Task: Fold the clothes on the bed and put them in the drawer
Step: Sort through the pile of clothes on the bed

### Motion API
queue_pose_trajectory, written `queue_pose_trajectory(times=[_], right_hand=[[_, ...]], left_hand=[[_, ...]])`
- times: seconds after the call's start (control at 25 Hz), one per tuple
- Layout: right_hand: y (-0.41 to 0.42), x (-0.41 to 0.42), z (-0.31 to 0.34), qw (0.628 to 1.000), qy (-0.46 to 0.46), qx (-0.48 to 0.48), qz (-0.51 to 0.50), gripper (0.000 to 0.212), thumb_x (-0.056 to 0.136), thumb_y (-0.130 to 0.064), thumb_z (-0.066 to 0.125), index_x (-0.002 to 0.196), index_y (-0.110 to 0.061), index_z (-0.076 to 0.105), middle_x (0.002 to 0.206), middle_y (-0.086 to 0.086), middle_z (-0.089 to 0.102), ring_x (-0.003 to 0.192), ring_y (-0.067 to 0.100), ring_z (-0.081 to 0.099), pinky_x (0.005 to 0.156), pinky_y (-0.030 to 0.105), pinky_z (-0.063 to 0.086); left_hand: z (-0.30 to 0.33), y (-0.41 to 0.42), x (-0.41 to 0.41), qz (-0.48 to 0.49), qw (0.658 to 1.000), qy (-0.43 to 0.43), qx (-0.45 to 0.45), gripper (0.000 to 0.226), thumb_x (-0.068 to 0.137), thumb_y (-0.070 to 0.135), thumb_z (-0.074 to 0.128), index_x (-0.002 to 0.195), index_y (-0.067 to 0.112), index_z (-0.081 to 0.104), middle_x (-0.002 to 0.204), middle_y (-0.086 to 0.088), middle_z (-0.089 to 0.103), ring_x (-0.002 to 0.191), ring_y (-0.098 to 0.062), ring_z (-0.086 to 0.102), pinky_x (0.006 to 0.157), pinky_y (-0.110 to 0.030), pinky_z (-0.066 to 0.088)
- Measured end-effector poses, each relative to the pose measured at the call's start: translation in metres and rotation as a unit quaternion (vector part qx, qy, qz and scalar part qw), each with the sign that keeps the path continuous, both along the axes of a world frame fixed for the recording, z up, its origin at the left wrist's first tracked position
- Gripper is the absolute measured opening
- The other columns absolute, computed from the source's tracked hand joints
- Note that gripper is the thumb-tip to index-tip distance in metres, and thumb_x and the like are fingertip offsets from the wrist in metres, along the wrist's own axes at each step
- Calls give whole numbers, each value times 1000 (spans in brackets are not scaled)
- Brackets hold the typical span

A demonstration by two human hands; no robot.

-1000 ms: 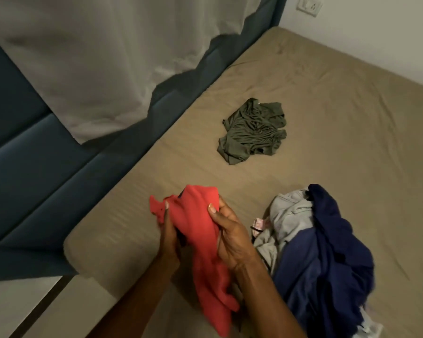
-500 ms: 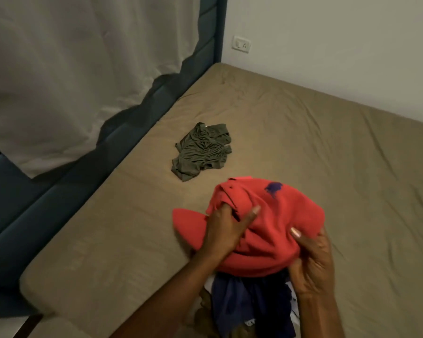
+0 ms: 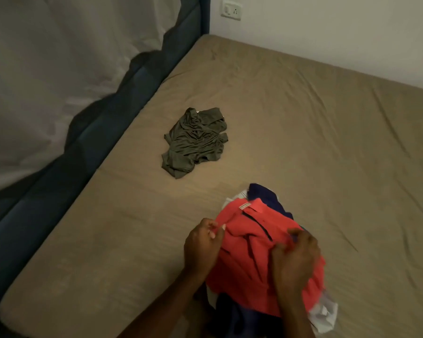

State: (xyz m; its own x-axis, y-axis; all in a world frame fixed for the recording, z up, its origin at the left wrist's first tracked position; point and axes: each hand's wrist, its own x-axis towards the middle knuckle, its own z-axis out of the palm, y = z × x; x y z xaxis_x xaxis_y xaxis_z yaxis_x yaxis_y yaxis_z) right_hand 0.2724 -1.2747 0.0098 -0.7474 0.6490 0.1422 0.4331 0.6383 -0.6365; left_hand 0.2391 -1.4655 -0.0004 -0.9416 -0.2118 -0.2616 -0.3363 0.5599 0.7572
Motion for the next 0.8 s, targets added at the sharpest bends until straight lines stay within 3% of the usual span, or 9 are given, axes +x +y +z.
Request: queue_pose_trajectory(times=[0.08, 0.2, 0.36, 0.48, 0.56, 0.6, 0.64, 0.72, 0.8], right_hand=[[-37, -54, -14, 997, 8, -13, 69, 29, 70, -14, 56, 97, -10, 65, 98, 13, 62, 97, 36, 55, 86, 48, 44], [-98, -146, -59, 986, -61, -22, 155, 23, 75, -10, 65, 97, -15, 68, 103, 8, 65, 96, 33, 60, 80, 42, 47], [-162, -259, -134, 948, -174, -46, 263, 50, 81, -20, 77, 128, -18, 59, 134, 10, 53, 117, 33, 58, 87, 41, 52], [-194, -325, -184, 910, -229, 55, 341, 92, 77, -38, 85, 154, -26, 38, 163, 15, 24, 143, 40, 33, 106, 51, 45], [-208, -355, -217, 873, -266, 124, 389, 98, 77, -43, 84, 159, -28, 32, 169, 22, 7, 152, 48, 12, 118, 54, 31], [-211, -365, -230, 862, -270, 137, 406, 92, 79, -41, 82, 157, -25, 37, 168, 26, 10, 152, 51, 12, 119, 54, 29], [-214, -371, -239, 860, -249, 137, 423, 79, 79, -38, 80, 149, -18, 49, 162, 29, 25, 147, 53, 24, 115, 54, 34], [-213, -377, -238, 880, -165, 124, 429, 47, 79, -30, 67, 120, -8, 66, 126, 29, 58, 116, 51, 57, 90, 49, 50], [-204, -376, -215, 883, -132, 99, 439, 40, 84, -25, 55, 118, -5, 62, 107, 27, 67, 93, 47, 65, 73, 46, 51]], left_hand=[[-11, -24, -28, 15, 1000, 2, 3, 23, 88, 45, 72, 104, 28, 69, 88, 7, 71, 83, -16, 67, 74, -35, 55], [-47, -78, -76, 40, 999, -10, 5, 22, 91, 33, 71, 111, 26, 68, 99, 7, 72, 90, -14, 68, 78, -34, 57], [-95, -137, -150, 99, 995, 6, 30, 20, 91, 16, 69, 111, 19, 70, 100, 1, 73, 90, -18, 69, 78, -31, 55], [-130, -159, -194, 132, 990, 13, 43, 19, 88, 15, 70, 107, 16, 70, 97, 1, 73, 86, -17, 67, 77, -27, 51], [-150, -172, -210, 147, 988, 11, 56, 19, 86, 14, 71, 104, 17, 70, 94, 2, 72, 85, -16, 67, 78, -26, 50], [-160, -177, -215, 156, 986, 9, 62, 18, 86, 14, 71, 104, 17, 70, 94, 2, 73, 85, -16, 68, 80, -27, 52], [-168, -180, -217, 172, 982, 13, 74, 18, 86, 13, 71, 104, 17, 70, 94, 2, 73, 87, -16, 69, 82, -28, 54], [-178, -183, -213, 185, 978, 8, 98, 16, 89, 14, 71, 104, 16, 70, 92, 4, 72, 87, -16, 69, 84, -32, 57], [-186, -179, -204, 191, 974, -6, 119, 11, 90, 21, 72, 101, 18, 70, 87, 7, 70, 84, -16, 69, 82, -38, 60]])
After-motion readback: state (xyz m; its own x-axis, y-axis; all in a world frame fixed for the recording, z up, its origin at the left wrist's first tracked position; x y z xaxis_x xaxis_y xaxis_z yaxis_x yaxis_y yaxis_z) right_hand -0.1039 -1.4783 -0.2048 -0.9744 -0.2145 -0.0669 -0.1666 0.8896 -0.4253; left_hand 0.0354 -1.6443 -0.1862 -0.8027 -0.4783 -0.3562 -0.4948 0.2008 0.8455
